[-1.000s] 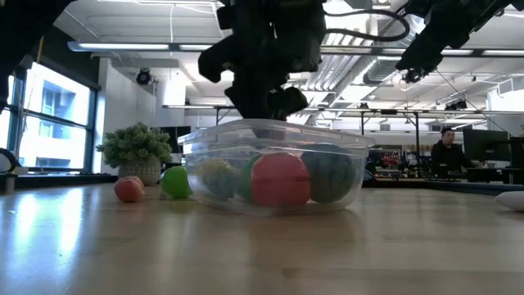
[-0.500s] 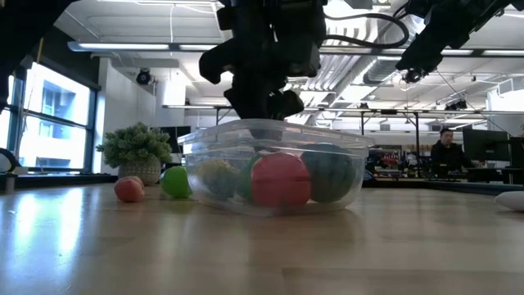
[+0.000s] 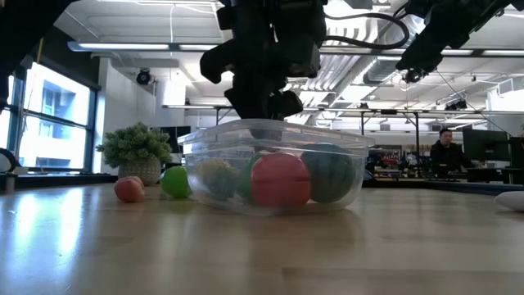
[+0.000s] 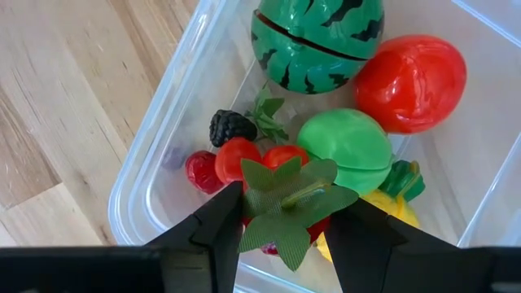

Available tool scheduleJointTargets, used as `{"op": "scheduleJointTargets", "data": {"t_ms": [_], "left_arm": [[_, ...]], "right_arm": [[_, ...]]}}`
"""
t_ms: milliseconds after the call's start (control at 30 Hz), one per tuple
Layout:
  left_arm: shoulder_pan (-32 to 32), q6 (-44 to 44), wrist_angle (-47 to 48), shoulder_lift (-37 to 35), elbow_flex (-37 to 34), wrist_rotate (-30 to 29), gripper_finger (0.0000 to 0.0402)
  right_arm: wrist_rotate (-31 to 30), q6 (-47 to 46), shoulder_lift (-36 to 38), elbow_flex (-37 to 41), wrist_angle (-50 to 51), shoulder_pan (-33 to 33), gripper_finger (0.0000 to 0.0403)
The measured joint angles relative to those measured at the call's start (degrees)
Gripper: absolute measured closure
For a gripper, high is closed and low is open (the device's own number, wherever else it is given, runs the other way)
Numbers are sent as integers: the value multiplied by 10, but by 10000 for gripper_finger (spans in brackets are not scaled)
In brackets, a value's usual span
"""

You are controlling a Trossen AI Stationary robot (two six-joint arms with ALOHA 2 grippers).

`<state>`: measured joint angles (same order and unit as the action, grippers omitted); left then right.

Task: Pick and placing Produce into tupperware
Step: Put the red strawberry into the transparent bin, then put the red cherry into the transparent bin

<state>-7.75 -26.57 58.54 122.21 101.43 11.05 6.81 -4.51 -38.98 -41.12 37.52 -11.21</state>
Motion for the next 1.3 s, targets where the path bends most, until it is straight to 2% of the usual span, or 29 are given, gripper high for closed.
{"op": "scheduleJointTargets", "data": {"t_ms": [233, 500, 700, 867, 1133, 1200, 1300], "left_arm": [[0, 0, 0, 0, 0, 0, 249], [0, 40, -9, 0, 0, -2, 181], [0, 54, -3, 0, 1, -2, 157], [0, 109, 59, -1, 29, -2, 161], [-2, 168, 213, -1, 94, -8, 190], [-2, 175, 246, -2, 99, -38, 197], [-2, 184, 292, -1, 99, -116, 208]], "right_arm": [[0, 0, 0, 0, 0, 0, 274], [0, 0, 0, 0, 0, 0, 274], [0, 0, 0, 0, 0, 0, 274], [0, 0, 0, 0, 0, 0, 274], [0, 0, 0, 0, 0, 0, 274], [0, 0, 0, 0, 0, 0, 274], [0, 0, 0, 0, 0, 0, 274]]}}
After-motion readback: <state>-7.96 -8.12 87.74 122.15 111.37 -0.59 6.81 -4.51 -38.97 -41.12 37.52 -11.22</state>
